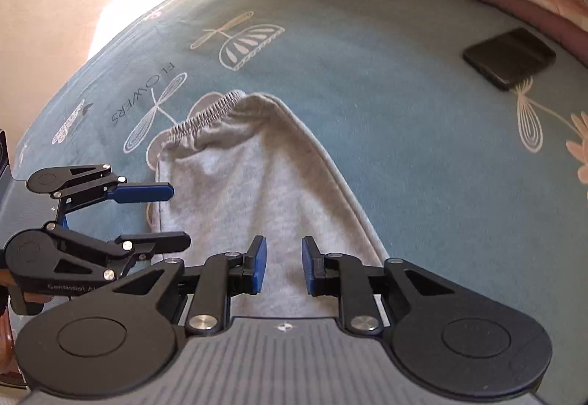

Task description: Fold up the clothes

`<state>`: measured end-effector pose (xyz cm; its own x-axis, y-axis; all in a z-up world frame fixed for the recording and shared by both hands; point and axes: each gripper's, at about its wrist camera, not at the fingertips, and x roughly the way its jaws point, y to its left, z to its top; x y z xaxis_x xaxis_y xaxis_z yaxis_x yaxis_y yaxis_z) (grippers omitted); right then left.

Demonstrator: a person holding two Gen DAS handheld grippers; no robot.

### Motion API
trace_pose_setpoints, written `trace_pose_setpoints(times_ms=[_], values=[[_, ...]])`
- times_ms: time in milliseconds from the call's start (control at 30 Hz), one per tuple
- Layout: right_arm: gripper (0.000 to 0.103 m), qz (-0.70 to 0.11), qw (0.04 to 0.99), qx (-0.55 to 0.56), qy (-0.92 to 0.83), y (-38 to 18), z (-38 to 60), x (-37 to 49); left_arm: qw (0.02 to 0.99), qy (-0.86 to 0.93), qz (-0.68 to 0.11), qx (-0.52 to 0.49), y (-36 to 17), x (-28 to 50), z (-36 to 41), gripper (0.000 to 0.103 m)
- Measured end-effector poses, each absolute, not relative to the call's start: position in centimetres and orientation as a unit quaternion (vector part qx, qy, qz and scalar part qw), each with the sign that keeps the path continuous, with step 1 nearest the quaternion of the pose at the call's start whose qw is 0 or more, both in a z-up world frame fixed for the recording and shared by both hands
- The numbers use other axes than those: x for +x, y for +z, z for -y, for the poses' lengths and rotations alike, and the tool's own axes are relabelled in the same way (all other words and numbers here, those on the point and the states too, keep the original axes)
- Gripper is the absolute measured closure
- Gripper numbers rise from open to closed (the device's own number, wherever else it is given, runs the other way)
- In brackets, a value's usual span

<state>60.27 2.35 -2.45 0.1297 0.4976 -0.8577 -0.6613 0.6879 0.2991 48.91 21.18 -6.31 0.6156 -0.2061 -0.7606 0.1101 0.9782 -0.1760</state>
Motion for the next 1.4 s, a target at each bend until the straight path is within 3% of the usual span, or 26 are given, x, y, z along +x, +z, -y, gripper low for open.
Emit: trace_pose_setpoints(times_ms=[100, 167, 233, 300, 533, 733, 1000, 1400], values=[[0.079, -0.563, 0.742, -0.083, 0.355, -4.9, -0.6, 59.8, 0.881, -0.037, -0.47, -0.044, -7.4, 48.9, -22.2, 0.047], [0.089, -0.551, 0.764, -0.071, 0.327, -5.4, 0.1, 60.4, 0.879, -0.015, -0.476, -0.026, -7.3, 48.3, -23.0, 0.046], [0.088, -0.53, 0.795, -0.06, 0.289, -5.3, 0.6, 61.3, 0.877, -0.004, -0.479, -0.026, -6.7, 47.6, -23.5, 0.048], [0.08, -0.517, 0.811, -0.057, 0.266, -4.6, 0.9, 61.9, 0.88, -0.005, -0.475, -0.023, -5.7, 46.9, -23.2, 0.049], [0.077, -0.49, 0.83, -0.055, 0.261, 0.9, 5.5, 57.9, 0.881, -0.118, -0.457, -0.001, -3.2, 45.7, -16.1, 0.048], [0.064, -0.495, 0.839, -0.049, 0.219, 4.8, 13.8, 51.5, 0.856, -0.21, -0.472, 0.017, -3.6, 44.4, -7.4, 0.047], [0.064, -0.508, 0.842, -0.078, 0.167, -1.4, 22.1, 49.0, 0.823, -0.283, -0.491, 0.044, -5.1, 40.8, -0.2, 0.047], [0.061, -0.537, 0.79, -0.034, 0.293, -6.5, 24.3, 51.4, 0.813, -0.26, -0.515, 0.07, -5.8, 39.6, 1.5, 0.046]])
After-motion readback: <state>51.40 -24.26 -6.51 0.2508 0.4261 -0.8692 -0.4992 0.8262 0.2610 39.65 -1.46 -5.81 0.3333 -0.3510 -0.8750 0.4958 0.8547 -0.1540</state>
